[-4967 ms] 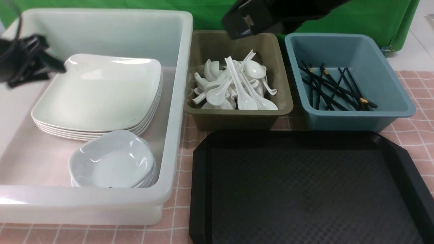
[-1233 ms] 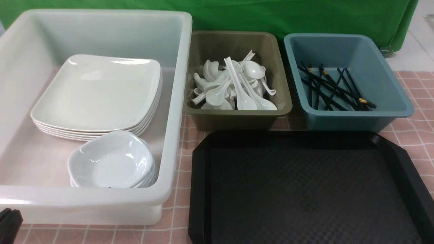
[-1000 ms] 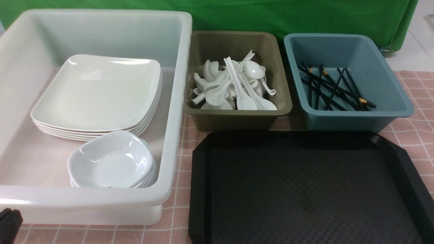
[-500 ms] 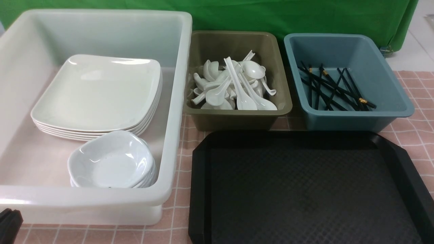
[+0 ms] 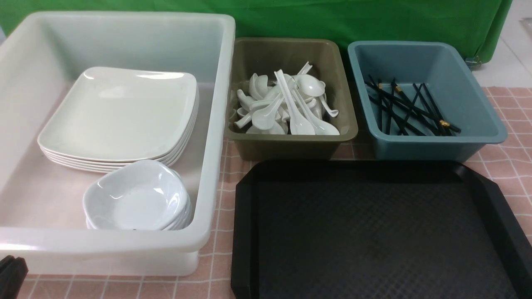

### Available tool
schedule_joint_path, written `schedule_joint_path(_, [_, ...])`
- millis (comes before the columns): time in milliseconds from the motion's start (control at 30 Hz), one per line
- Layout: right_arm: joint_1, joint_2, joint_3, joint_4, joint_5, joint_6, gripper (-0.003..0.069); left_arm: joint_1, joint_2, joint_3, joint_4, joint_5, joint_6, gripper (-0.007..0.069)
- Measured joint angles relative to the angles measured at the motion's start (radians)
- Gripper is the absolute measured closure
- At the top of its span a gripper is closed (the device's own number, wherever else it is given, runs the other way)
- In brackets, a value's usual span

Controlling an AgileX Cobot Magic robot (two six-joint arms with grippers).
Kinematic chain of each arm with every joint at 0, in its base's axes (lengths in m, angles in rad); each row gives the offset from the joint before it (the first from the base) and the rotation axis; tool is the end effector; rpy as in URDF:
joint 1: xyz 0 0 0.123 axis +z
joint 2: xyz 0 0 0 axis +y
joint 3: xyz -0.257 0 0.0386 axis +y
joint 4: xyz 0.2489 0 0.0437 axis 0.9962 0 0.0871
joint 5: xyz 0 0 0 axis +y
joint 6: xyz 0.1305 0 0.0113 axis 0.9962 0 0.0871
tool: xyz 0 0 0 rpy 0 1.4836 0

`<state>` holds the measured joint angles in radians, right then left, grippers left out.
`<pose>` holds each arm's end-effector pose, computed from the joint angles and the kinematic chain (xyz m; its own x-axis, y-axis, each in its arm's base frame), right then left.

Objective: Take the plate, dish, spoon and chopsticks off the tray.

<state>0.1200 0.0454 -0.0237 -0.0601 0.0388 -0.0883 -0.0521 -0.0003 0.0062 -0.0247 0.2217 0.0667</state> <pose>0.1249 0.0147 0.2149 0.0436 -0.1436 -0.9887 -0.1122 0.9827 -0.1477 0.1216 -0.0071 0.1853 -0.1371 0.0498 -0.9893 0.0633 0.9971 0.0414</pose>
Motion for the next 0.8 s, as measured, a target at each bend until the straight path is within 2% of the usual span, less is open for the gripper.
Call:
schedule_joint_path(167, [-0.074,-0.030,0.015,0.002,0.124,0.028,0.0419,0.000,0.000,0.000,0.001,0.000,0.000,0.0620])
schedule_joint_path(800, [-0.076,-0.030,0.012,0.004,0.139,0.028,0.0419,0.000,0.000,0.000,0.003,0.005,0.000,0.0620])
